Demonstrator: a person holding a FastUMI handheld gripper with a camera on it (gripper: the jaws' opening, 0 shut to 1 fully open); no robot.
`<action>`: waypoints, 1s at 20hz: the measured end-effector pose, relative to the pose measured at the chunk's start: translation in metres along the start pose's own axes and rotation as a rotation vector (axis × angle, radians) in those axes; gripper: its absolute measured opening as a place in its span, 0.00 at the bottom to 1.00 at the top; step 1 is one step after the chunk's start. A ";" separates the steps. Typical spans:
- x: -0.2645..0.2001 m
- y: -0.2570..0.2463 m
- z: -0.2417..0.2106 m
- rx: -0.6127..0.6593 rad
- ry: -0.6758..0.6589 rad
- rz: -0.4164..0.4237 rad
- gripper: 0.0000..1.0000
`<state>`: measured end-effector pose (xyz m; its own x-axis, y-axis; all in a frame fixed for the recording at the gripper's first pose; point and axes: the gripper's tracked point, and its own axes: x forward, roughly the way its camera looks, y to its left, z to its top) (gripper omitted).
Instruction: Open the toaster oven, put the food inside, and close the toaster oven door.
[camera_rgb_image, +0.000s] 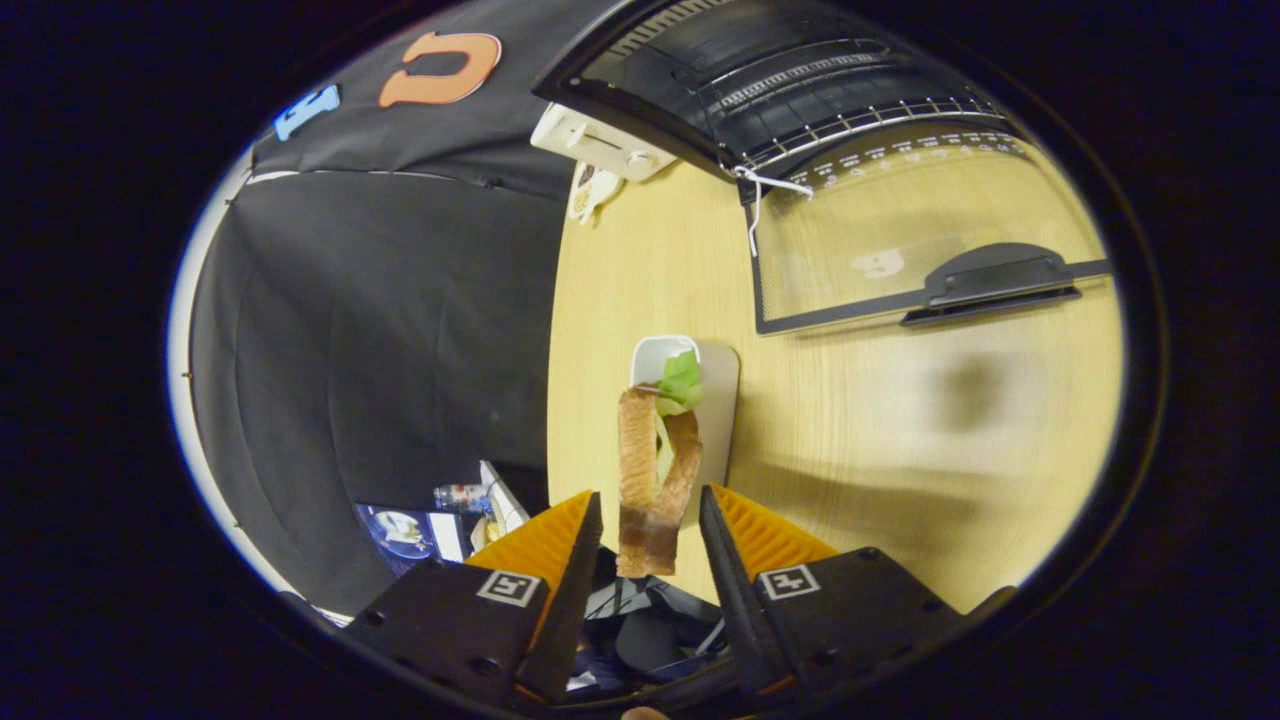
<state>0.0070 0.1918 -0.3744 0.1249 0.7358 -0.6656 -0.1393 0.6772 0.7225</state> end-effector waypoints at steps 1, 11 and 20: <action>0.002 -0.001 0.001 0.001 0.000 -0.004 0.57; -0.050 0.044 0.001 0.009 -0.040 0.095 0.31; -0.159 0.012 0.062 0.112 -0.388 0.114 0.31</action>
<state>0.0459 0.0828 -0.2485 0.4790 0.7378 -0.4756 -0.0690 0.5718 0.8175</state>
